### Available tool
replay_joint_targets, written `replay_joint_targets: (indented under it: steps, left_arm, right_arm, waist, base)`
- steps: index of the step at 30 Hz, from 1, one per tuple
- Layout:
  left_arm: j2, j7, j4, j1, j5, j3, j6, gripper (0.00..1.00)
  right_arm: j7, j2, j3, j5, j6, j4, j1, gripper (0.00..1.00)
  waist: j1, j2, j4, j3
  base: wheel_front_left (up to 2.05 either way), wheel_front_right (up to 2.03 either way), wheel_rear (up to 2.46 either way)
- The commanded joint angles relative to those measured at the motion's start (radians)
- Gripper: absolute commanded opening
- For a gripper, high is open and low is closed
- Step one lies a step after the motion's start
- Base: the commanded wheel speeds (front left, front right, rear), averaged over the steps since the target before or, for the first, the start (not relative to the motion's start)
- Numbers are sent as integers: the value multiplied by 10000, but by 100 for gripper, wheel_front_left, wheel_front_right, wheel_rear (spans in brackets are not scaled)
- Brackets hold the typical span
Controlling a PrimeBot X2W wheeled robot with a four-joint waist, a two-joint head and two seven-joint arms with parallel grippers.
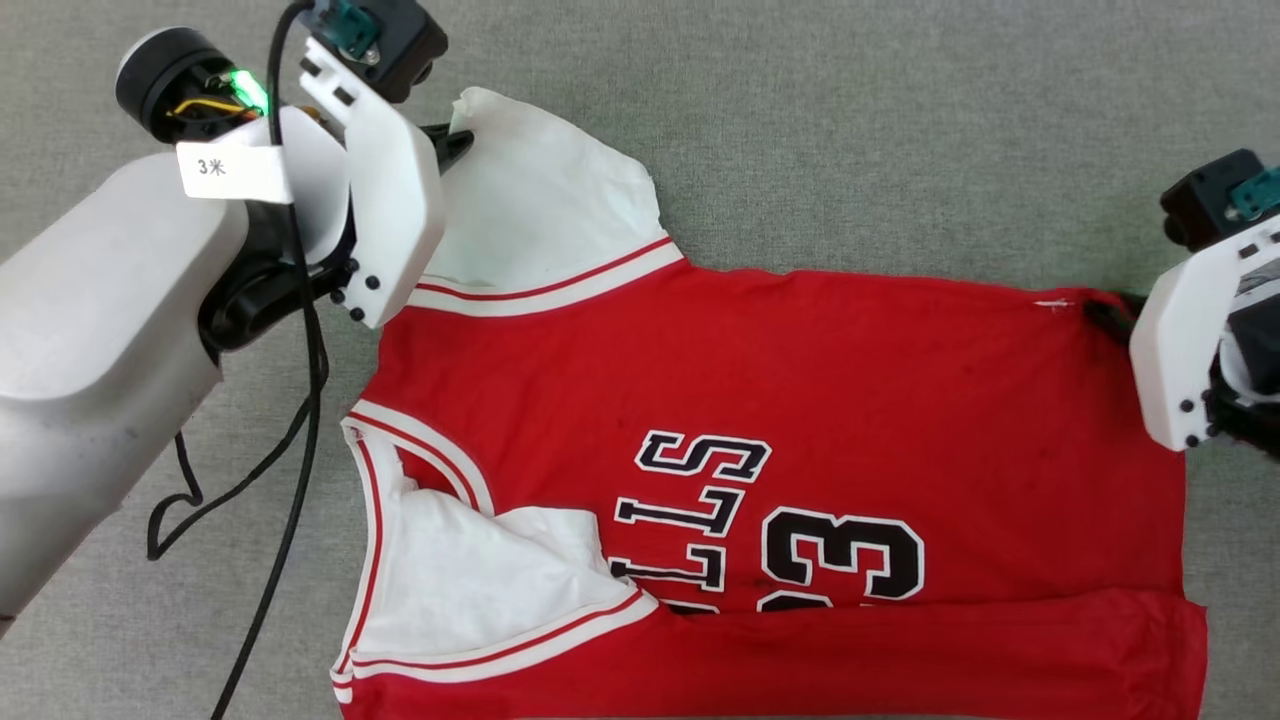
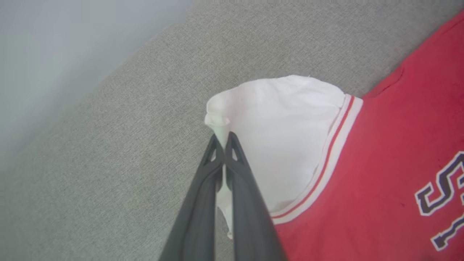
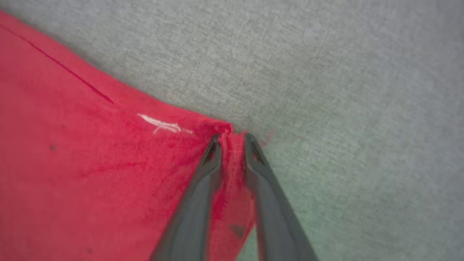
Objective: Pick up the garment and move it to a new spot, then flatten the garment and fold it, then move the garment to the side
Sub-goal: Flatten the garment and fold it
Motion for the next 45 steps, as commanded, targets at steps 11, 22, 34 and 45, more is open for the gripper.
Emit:
replay_joint_targets:
  steps: [11,22,34,45]
  left_arm:
    - [599,-852,-441,1399,-362,31,273,0]
    - [1804,-1265,-2209,3499,-711,-198,1309,0]
    - [2695,-2080,-3932,6379,-1440,-664,2718,0]
    - [2302,-2895,-3239,7899,-2182,-957,2865,0]
  right_arm:
    - [-2441,-5,-1,440,-9,110,783,0]
    - [-3199,-179,-234,542,-9,-527,2628,0]
    - [-3144,51,-1334,625,-9,-1670,5503,0]
    - [-2624,483,-1914,578,-9,-1919,7044,0]
  waist:
    - [1,0,-156,-1569]
    - [1,0,-145,-2801]
    - [1,0,-67,-3378]
    - [1,0,-26,-3029]
  base:
    - [0,0,0]
    - [0,0,0]
    - [0,0,0]
    - [0,0,0]
